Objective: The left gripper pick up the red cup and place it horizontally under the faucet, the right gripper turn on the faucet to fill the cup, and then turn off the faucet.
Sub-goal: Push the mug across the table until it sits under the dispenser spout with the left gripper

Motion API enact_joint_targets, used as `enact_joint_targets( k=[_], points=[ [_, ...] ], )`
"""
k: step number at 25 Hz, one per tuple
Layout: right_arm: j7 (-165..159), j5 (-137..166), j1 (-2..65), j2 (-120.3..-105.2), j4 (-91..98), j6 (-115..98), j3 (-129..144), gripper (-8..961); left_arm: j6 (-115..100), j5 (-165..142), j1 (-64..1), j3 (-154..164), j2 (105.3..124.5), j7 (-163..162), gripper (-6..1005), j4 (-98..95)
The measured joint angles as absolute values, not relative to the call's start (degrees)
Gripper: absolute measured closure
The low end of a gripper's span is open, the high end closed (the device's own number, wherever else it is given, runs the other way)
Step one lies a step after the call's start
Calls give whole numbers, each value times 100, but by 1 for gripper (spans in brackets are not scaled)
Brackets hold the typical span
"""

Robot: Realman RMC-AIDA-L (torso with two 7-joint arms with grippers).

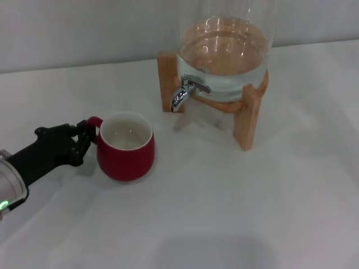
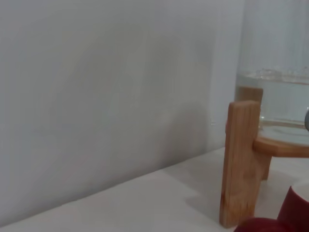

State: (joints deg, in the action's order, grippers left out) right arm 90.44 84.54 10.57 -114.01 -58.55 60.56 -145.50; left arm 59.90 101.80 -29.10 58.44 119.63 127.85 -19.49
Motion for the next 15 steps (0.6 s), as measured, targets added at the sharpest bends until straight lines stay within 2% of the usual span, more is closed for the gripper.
enact_joint_targets(
  k=[15],
  points=[
    [9053,8455,1081,-11404,-5836,6064,-14537,232,5724,10205,-3412,5844,11968,12788,871,-1599]
  ],
)
